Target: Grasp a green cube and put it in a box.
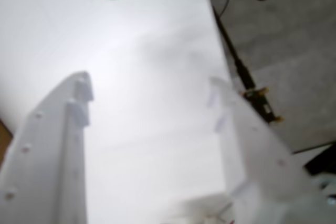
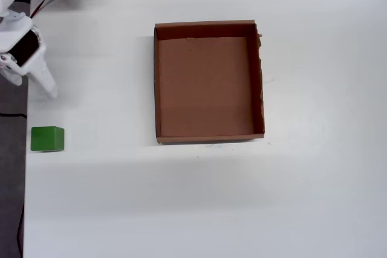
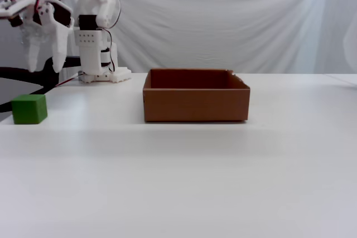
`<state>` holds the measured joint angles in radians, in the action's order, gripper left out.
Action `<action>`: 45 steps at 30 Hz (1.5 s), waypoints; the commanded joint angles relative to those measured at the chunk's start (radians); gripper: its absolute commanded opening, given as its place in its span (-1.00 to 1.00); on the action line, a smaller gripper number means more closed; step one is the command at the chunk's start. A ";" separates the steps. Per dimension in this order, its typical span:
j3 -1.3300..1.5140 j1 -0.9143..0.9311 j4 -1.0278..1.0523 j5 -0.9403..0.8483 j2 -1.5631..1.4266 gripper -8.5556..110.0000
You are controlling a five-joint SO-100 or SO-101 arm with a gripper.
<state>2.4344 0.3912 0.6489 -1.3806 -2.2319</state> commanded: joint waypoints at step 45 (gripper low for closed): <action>-0.390 -0.098 -0.199 -0.137 0.595 -0.40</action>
<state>2.1016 0.3053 0.4602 -1.4895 -1.6306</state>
